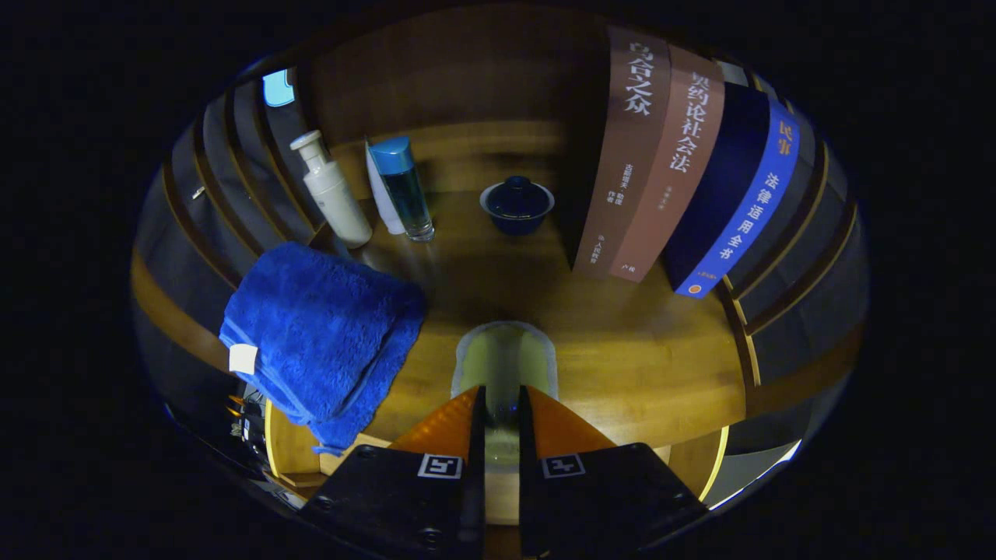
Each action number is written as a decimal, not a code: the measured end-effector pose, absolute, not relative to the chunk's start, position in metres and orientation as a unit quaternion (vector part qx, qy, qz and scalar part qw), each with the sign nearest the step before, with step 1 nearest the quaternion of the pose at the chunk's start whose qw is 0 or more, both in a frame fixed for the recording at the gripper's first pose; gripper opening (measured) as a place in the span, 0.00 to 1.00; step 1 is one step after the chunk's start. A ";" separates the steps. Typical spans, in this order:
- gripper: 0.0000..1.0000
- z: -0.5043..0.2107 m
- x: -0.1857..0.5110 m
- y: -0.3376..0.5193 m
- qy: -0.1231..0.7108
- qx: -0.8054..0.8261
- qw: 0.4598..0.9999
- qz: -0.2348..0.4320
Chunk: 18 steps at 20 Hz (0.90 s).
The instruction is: Pull open the drawer, take out the items inside it, and place them on the countertop above the cabinet.
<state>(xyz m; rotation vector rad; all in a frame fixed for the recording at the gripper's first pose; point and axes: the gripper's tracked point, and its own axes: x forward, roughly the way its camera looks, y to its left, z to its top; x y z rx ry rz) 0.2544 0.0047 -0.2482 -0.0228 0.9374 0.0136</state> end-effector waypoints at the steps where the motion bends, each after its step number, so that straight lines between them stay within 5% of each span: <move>1: 0.22 -0.248 0.257 0.005 0.452 -0.013 0.892 0.005; 4: 0.28 -0.249 0.265 0.006 0.448 -0.009 0.894 0.005; 10: 1.00 -0.246 0.267 0.002 0.433 -0.018 0.901 0.004; 18: 1.00 -0.174 0.255 0.003 0.282 -0.043 0.959 0.004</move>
